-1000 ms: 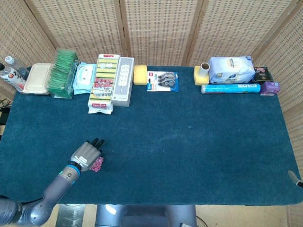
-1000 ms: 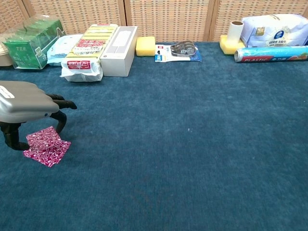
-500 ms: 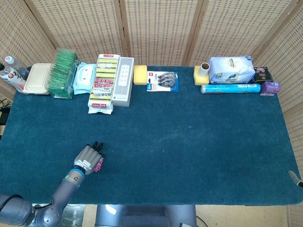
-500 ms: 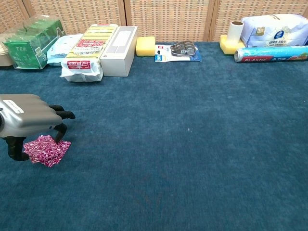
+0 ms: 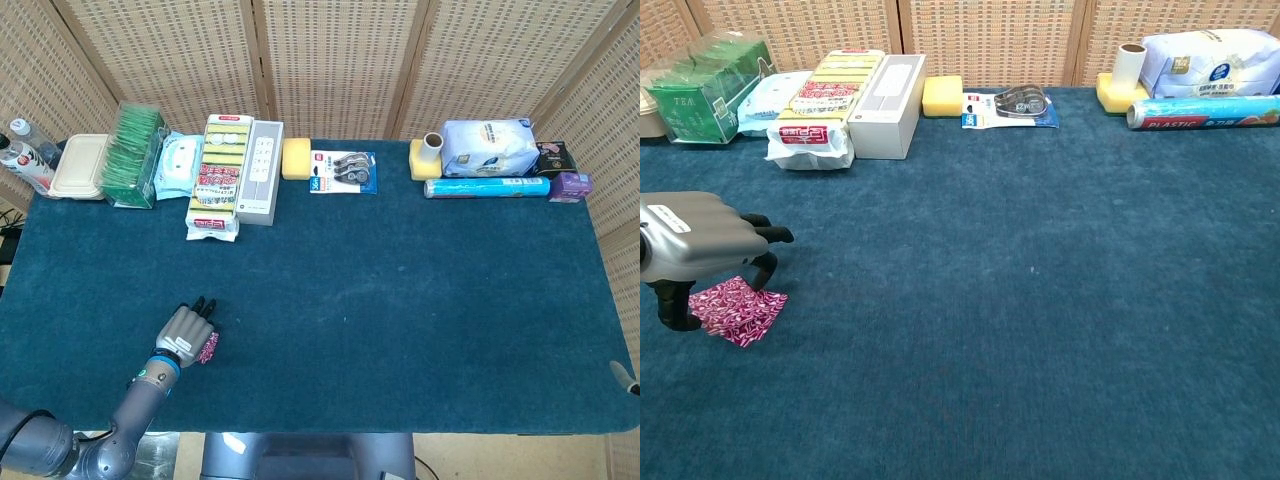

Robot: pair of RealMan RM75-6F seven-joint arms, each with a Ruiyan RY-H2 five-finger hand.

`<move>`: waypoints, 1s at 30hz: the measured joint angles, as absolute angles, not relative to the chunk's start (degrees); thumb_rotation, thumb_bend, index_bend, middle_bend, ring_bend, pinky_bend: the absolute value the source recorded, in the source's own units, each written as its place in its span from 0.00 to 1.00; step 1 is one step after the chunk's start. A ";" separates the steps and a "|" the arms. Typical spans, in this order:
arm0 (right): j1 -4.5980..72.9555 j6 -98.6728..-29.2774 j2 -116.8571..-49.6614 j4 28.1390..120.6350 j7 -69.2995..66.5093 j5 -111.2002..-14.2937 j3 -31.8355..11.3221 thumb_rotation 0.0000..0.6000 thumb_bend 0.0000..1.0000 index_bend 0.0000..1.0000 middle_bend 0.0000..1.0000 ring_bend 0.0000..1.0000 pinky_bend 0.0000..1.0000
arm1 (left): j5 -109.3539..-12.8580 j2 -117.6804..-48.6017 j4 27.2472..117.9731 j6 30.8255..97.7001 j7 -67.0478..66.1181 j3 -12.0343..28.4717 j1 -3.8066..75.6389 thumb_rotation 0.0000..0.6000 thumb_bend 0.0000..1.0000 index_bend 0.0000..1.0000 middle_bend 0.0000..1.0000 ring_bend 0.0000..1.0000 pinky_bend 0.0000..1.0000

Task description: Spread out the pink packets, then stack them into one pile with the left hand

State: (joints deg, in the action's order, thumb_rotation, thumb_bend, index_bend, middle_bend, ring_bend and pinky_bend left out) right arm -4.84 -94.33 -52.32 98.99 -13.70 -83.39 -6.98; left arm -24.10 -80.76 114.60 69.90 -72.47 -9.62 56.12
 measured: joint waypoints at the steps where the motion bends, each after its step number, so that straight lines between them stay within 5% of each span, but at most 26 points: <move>1: -4.85 -94.33 -52.33 98.99 -13.69 -83.39 -6.97 1.00 0.23 0.18 0.05 0.00 0.00 | -24.11 -80.85 114.57 69.92 -72.34 -9.63 56.19 1.00 0.24 0.54 0.00 0.00 0.30; 30: -4.89 -94.32 -52.26 98.91 -13.82 -83.29 -6.97 1.00 0.23 0.18 0.05 0.00 0.00 | -22.27 -79.88 115.58 70.40 -70.11 -9.88 57.91 1.00 0.18 0.24 0.00 0.00 0.30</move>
State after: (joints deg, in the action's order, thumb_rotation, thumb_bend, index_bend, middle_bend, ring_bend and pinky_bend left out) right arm -4.89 -94.32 -52.26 98.91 -13.82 -83.29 -6.97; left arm -22.27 -79.88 115.58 70.40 -70.11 -9.88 57.91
